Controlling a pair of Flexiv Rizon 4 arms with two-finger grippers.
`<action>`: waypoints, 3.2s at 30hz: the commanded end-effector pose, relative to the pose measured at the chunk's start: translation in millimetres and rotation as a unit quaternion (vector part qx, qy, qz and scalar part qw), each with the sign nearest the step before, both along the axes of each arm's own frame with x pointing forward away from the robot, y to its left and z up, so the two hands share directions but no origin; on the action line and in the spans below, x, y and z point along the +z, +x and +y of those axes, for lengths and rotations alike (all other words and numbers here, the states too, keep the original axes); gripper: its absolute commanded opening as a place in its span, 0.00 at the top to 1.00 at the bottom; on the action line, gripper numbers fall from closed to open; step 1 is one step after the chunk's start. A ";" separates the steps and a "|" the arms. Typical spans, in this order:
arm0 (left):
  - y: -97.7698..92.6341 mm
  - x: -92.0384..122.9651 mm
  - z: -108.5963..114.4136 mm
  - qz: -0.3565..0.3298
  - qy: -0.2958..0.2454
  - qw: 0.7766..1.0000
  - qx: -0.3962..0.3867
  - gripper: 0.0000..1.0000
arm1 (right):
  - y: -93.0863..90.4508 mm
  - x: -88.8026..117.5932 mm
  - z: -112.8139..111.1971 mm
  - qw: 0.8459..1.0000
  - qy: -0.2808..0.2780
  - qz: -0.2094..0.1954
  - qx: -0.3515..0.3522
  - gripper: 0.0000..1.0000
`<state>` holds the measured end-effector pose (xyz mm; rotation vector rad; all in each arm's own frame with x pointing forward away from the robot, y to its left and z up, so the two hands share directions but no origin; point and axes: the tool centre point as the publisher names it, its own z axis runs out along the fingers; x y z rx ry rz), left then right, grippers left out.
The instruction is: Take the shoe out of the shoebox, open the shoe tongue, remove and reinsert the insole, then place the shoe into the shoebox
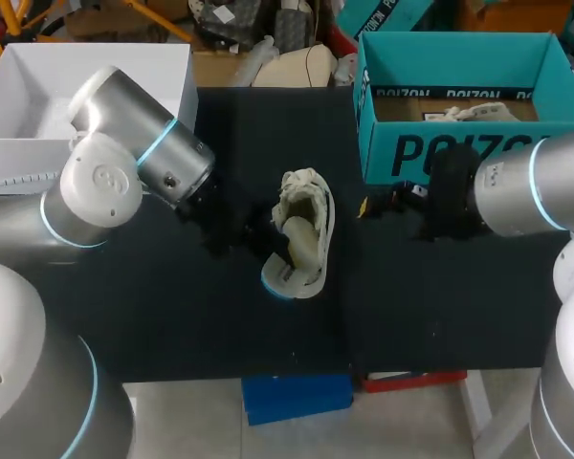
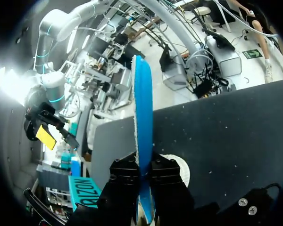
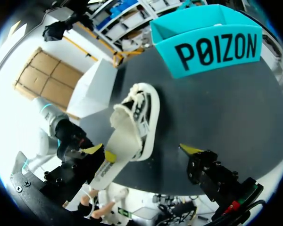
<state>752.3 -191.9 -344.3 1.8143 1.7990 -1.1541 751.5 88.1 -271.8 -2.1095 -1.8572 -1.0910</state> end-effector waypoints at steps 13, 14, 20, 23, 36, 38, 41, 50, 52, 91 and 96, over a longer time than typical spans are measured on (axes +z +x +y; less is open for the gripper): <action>45.3 -31.3 -14.6 -0.008 -0.010 0.999 0.030 1.00 | -0.2 -0.2 1.9 1.000 -0.002 0.000 -0.002 0.00; 47.5 -32.3 -14.4 -0.009 -0.011 0.999 0.031 1.00 | -0.2 -0.2 1.9 1.000 -0.002 0.000 -0.002 0.00; 56.0 -35.0 -15.3 -0.023 -0.002 0.998 0.059 1.00 | -0.2 -0.2 1.9 1.000 -0.002 0.000 -0.002 0.00; 51.0 -28.9 -15.9 -0.027 -0.001 0.998 0.062 0.50 | -0.2 -0.2 1.9 1.000 -0.002 0.000 -0.002 0.00; 17.3 -0.8 3.2 -0.033 0.005 0.998 0.048 0.45 | -0.2 -0.2 1.9 1.000 -0.002 0.000 -0.002 0.00; 13.7 0.9 4.3 -0.034 0.007 0.998 0.047 0.48 | -0.2 -0.2 1.9 1.000 -0.002 0.000 -0.002 0.00; 8.6 2.4 6.8 -0.033 0.009 0.998 0.044 0.53 | -0.2 -0.2 1.9 1.000 -0.002 0.000 -0.002 0.00; 2.7 -12.7 12.0 -0.012 0.048 0.999 0.023 1.00 | -0.2 -0.2 1.9 1.000 -0.002 0.000 -0.002 0.00; 3.7 -15.7 11.5 -0.009 0.048 0.999 0.021 1.00 | -0.2 -0.2 1.9 1.000 -0.002 0.000 -0.002 0.00; 51.2 -43.2 -16.6 -0.130 0.210 0.969 0.005 1.00 | -0.2 -0.2 1.9 1.000 -0.002 0.000 -0.002 0.00; 40.7 -53.4 -24.0 -0.122 0.245 0.962 -0.026 1.00 | -0.2 -0.2 1.9 1.000 -0.002 0.000 -0.002 0.00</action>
